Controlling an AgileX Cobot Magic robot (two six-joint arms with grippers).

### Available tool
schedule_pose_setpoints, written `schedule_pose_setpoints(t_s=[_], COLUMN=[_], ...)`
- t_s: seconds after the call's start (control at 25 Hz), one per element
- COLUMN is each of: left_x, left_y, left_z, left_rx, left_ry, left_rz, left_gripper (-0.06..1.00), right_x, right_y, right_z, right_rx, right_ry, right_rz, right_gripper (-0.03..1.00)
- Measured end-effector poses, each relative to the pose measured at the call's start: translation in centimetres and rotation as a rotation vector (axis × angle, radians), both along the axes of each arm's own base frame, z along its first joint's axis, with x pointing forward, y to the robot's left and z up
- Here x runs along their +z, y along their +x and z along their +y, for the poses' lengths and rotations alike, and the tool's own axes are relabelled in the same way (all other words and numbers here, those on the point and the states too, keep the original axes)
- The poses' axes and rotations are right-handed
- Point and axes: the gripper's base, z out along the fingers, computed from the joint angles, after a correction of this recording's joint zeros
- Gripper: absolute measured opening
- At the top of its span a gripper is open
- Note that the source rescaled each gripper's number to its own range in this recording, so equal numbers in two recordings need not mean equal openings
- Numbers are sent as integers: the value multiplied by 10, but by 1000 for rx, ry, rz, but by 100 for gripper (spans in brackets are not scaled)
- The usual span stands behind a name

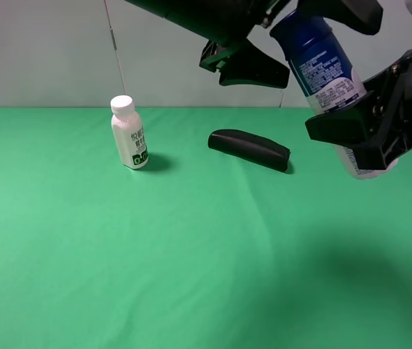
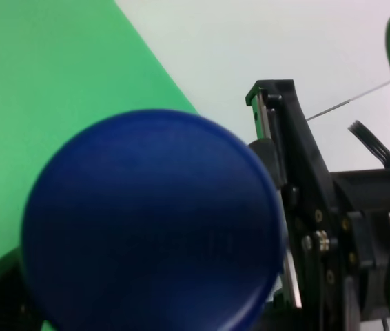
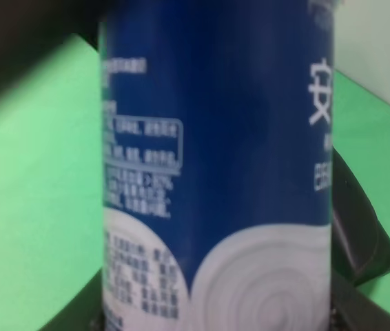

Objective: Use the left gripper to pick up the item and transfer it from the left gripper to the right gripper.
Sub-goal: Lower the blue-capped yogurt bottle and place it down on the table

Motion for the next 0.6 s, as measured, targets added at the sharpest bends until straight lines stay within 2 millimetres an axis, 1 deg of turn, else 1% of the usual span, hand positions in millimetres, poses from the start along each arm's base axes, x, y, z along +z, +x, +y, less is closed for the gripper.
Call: schedule_pose_setpoints(t_s=[0.28, 0.48, 0.6], left_x=[25, 44, 55], left_y=[3, -1, -9], left_z=[32, 61, 81], left_rx=[25, 72, 111], left_ry=[-3, 82, 155], left_rz=[-50, -126, -170], left_gripper=[99, 99, 99], right_x=[0, 0, 0], right_y=[0, 0, 0], right_z=[0, 0, 0], right_rx=[0, 0, 0], right_ry=[0, 0, 0], right_rz=[0, 0, 0], right_gripper=[5, 5, 5])
